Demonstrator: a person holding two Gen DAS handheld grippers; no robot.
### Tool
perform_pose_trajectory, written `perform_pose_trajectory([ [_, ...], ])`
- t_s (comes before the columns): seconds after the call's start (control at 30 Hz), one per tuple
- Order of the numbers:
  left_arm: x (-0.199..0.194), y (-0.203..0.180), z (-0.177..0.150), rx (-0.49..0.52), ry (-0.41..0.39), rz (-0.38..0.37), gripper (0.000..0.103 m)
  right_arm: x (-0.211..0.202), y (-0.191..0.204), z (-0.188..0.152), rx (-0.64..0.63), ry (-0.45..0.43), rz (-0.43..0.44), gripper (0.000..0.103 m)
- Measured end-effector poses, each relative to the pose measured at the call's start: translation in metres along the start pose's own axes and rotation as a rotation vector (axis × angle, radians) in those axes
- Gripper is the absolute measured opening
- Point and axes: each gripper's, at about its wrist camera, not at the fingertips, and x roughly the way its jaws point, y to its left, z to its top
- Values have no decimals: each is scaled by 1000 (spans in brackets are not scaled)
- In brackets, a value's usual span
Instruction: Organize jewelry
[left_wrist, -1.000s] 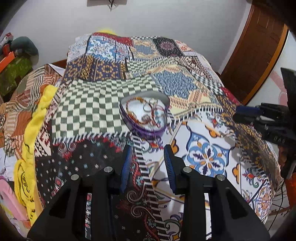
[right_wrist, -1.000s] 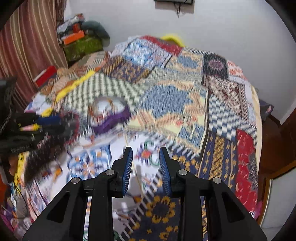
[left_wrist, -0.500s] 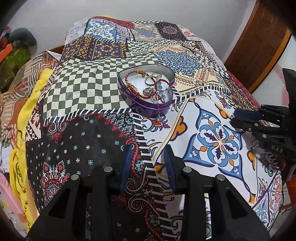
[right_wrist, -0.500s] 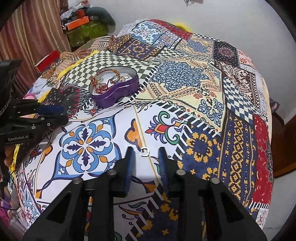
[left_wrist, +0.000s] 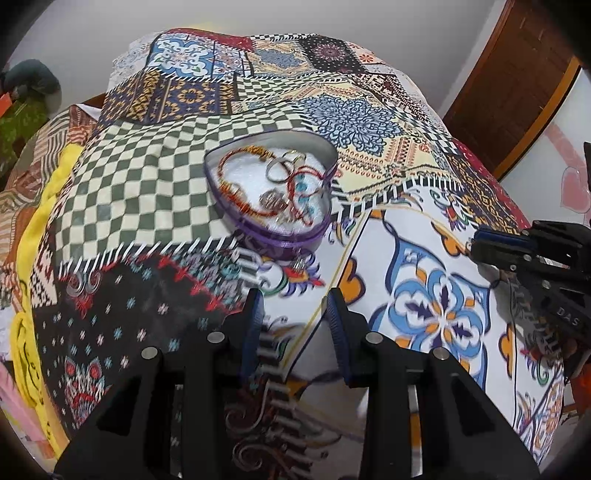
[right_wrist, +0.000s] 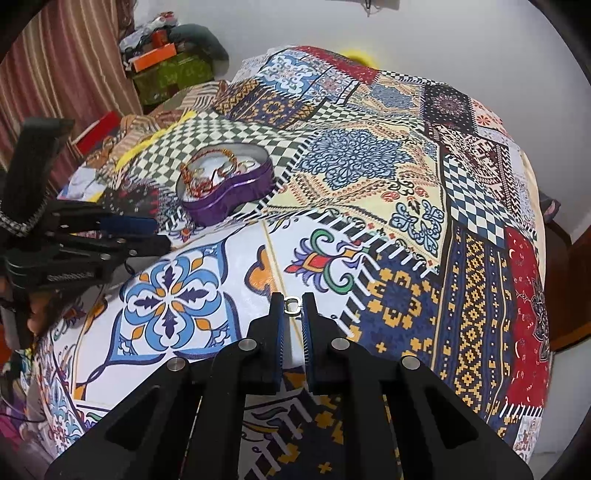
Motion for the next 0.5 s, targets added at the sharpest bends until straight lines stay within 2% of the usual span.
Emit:
perform_pose_trajectory([
  [0.1, 7, 0, 6, -10, 10, -7, 34, -1, -5, 1, 20, -11, 12, 8],
  [0.23, 13, -2, 9, -12, 14, -19, 22, -2, -6, 1, 24, -20, 18, 8],
  [0.4, 22, -1, 15, -7, 13, 6, 17, -3, -7, 2, 25, -29, 25, 8],
  [0.47, 23, 0, 15, -10, 15, 7, 9, -3, -7, 2, 25, -31, 24, 8],
  [0.5, 23, 0, 15, -10, 13, 9, 9, -4, -7, 2, 24, -32, 23, 8],
])
